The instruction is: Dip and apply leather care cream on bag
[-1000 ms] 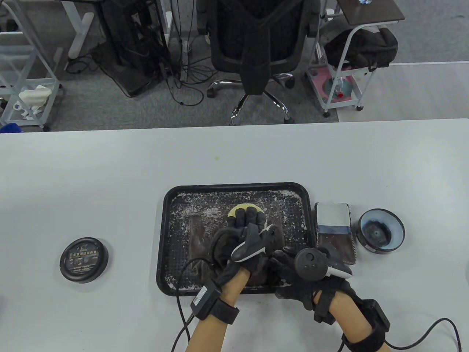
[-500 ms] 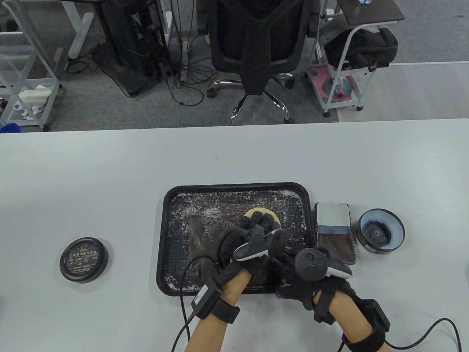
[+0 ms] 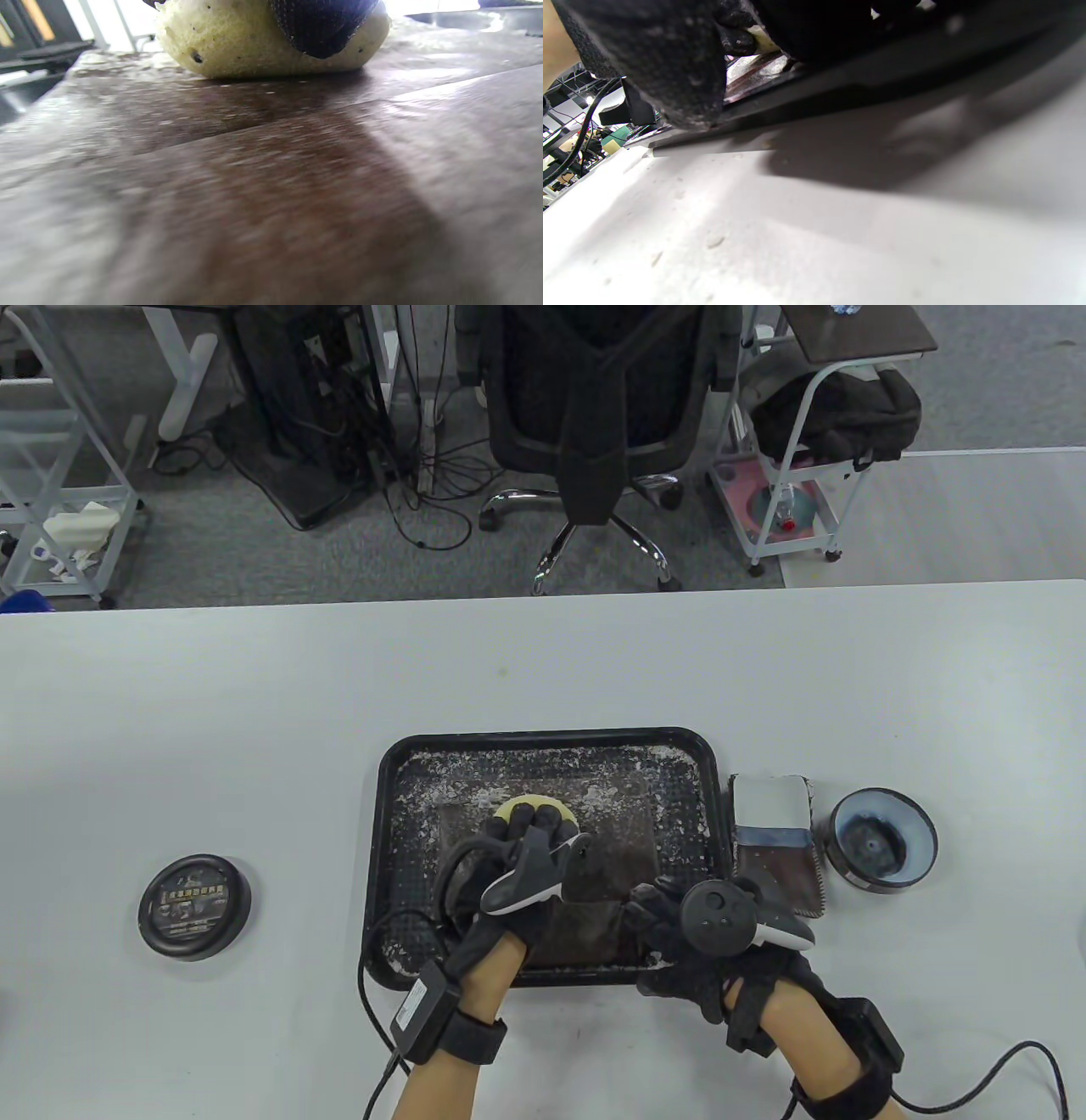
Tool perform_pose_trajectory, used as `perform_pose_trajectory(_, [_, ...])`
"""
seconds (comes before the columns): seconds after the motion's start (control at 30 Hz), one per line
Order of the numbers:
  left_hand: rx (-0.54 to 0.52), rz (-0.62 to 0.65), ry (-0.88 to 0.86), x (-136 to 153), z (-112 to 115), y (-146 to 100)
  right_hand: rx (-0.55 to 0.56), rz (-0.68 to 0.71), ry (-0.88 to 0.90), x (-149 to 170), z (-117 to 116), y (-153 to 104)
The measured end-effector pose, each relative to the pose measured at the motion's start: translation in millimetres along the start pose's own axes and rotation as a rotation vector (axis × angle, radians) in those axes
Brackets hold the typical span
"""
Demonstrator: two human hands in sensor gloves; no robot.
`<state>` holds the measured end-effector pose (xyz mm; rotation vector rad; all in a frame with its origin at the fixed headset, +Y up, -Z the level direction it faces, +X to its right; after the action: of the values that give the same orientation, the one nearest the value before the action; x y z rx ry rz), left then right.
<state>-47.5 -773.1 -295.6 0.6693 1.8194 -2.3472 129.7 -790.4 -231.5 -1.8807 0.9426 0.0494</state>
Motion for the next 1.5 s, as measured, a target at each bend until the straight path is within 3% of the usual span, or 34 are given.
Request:
perform_pose_trajectory(0.3, [0.059, -0.147, 0.064, 34.4, 8.6, -15.5, -0.001, -0.001, -0.003, -0.7, -0.4, 0.1])
perform_pose_trajectory(0.7, [0.141, -0.356, 0.136, 43.3, 7.3, -18.2, -0.013, 0.001, -0.015, -2.7, -1.7, 0.2])
perform_pose_trajectory(0.9, [0.124, -0.330, 0.206, 28.5, 6.5, -14.5, -0.008, -0.007, -0.042, -3.6, -1.9, -0.1])
perform_pose_trajectory(1.5, [-0.028, -0.002, -0.008, -37.1, -7.0, -2.0, 0.028, 0.014, -0.050, -10.1, 5.3, -4.9])
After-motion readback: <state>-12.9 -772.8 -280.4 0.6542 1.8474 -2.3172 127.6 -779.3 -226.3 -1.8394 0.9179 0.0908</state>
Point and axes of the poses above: the tracker on the back of each hand, its own x axis roughly to the little-finger side, its own y axis roughly from the wrist to the fingertips, z = x × y, the point moved 3 cm from there along y, roughly from the wrist to the fingertips, and after that the axes turned 5 degrees about y, right-handed, at the moved point
